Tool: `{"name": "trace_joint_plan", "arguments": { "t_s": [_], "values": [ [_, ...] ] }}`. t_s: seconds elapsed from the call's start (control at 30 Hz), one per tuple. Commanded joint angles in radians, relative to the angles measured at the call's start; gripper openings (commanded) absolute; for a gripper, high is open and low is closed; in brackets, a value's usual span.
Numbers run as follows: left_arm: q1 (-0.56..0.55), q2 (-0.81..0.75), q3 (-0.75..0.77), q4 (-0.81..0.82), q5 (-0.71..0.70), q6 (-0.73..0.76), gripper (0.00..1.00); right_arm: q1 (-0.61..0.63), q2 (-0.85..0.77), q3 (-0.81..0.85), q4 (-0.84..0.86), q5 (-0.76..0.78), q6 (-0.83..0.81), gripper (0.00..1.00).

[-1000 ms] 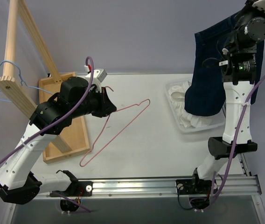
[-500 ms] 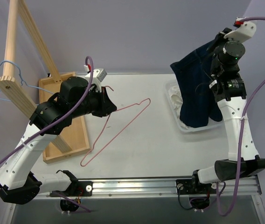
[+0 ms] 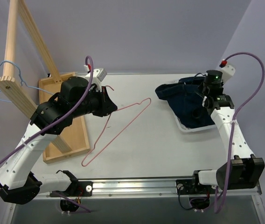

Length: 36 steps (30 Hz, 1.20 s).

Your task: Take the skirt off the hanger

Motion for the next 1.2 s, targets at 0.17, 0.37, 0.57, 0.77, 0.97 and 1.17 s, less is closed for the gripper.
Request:
{"name": "trace_joint_plan", "arguments": {
  "t_s": [0.17,0.37,0.57,0.77,0.97,1.17],
  "values": [
    [0.003,-0.007,0.061,0.029,0.022,-0.010,0.02,-0.004,0.108,-0.140,-0.207,-0.096,0.137,0.00],
    [0.001,-0.015,0.060,0.004,0.040,-0.002,0.02,-0.004,0.096,-0.102,-0.249,-0.137,0.056,0.02],
    [0.003,-0.006,0.077,-0.031,0.065,0.016,0.02,-0.004,0.051,0.001,-0.348,-0.150,0.033,0.95],
    [0.004,0.008,0.094,-0.046,0.088,0.044,0.02,-0.004,-0.070,0.128,-0.366,-0.099,0.012,1.00],
    [0.004,0.052,0.147,-0.037,0.191,0.081,0.02,-0.003,-0.111,0.269,-0.368,-0.471,-0.074,1.00],
    [0.004,0.084,0.218,-0.045,0.312,0.133,0.02,-0.004,-0.139,0.276,-0.376,-0.984,-0.038,0.88]
  ]
}}
